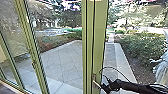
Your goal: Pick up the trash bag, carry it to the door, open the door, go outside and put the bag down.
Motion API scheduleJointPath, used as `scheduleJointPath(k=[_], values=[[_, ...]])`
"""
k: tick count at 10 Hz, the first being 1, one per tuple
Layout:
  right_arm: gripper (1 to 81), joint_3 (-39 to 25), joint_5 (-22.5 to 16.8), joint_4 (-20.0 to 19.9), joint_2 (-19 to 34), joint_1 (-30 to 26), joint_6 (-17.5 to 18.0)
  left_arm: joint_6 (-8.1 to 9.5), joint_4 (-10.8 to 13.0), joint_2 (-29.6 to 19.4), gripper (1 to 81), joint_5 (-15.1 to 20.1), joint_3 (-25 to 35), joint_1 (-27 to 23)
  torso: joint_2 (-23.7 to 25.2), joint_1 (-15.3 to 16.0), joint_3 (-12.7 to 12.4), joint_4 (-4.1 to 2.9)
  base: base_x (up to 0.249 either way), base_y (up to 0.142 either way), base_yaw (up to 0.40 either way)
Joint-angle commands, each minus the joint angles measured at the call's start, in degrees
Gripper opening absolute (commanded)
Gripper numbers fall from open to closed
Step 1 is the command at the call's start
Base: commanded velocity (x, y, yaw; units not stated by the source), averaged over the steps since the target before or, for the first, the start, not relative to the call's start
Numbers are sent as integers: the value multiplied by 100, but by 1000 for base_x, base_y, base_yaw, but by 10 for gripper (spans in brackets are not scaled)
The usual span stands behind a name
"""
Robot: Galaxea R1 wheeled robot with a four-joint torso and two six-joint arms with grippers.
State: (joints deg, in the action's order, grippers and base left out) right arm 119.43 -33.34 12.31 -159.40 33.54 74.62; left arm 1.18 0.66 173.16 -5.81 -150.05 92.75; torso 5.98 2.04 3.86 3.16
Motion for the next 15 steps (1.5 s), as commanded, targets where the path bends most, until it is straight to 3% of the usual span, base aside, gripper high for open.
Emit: scheduleJointPath(k=[1, 4, 8, 9, 12, 13, 15], values=[[811, 545, -1473, 149, -270, 317, -61, -39, 4, 18, 10, 362, 46, -164, 0, 2, 0, 0, 0, 0, 0], [811, 897, -1210, 167, -490, 563, -377, -39, -4, 18, 10, 362, 46, -156, 4, -6, -5, 0, 0, 0, 0], [811, 818, -1192, 175, -455, 545, -395, -39, -4, 27, 10, 362, 46, -156, 13, -17, -9, 0, 0, 0, 0], [811, 809, -1192, 175, -455, 519, -395, -39, -4, 27, 10, 362, 46, -156, 13, -17, 310, 0, 0, 0, 0], [811, 731, -1175, 157, -350, 431, -387, -39, -4, 18, 10, 362, 46, -155, 22, -30, 682, 4, 0, 0, 0], [811, 643, -1166, 149, -271, 370, -387, -39, -4, 18, 10, 362, 46, -156, 24, -35, 428, 6, 0, 0, 0], [811, 519, -1070, 140, -86, 159, -387, -39, -4, 9, 10, 362, 46, -147, 28, -37, 582, 11, 0, 0, 0]])
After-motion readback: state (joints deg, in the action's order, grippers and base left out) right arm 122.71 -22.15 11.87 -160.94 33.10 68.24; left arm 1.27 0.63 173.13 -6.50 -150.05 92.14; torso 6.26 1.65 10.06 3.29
